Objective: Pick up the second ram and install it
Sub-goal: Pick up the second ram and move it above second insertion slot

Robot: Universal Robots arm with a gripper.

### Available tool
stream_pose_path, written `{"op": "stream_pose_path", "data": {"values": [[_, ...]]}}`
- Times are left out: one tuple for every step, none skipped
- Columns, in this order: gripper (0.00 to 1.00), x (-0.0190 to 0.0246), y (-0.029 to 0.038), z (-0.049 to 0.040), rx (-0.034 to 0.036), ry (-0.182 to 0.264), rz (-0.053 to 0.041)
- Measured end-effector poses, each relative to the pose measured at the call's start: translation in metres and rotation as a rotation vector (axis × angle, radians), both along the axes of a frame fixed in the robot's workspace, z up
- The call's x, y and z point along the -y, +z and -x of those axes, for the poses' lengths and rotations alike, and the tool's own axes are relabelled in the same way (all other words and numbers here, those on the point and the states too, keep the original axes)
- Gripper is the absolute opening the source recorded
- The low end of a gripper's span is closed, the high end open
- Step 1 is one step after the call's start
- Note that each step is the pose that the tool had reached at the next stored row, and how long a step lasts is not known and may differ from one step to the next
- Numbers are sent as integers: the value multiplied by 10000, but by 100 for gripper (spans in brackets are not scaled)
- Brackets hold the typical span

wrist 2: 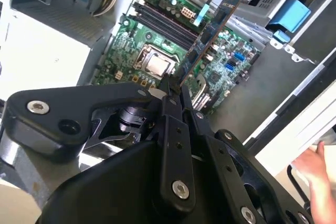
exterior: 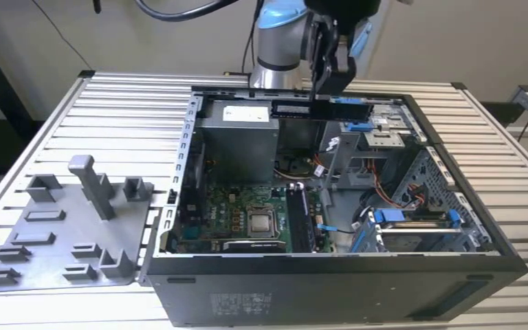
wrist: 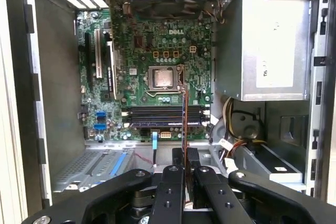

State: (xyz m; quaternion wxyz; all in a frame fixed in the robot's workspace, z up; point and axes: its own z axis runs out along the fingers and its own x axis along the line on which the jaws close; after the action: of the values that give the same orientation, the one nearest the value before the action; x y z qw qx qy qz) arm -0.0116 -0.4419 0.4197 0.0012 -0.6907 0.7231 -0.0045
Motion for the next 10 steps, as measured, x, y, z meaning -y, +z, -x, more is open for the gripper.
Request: {"op": "stream_pose_path", "data": {"values": [[14, -24, -1, 0, 1, 1, -2], [14, -46, -2, -1, 1, 0, -6], [14, -69, -4, -1, 1, 1, -8], [14, -92, -5, -1, 0, 1, -8], [14, -118, -7, -2, 0, 1, -11], [14, -142, -8, -3, 0, 1, -13], [14, -164, -10, -3, 0, 1, -15], [14, -185, -11, -4, 0, 1, -16], [14, -202, -12, -5, 0, 1, -17], [14, -218, -12, -5, 0, 1, -17]]}}
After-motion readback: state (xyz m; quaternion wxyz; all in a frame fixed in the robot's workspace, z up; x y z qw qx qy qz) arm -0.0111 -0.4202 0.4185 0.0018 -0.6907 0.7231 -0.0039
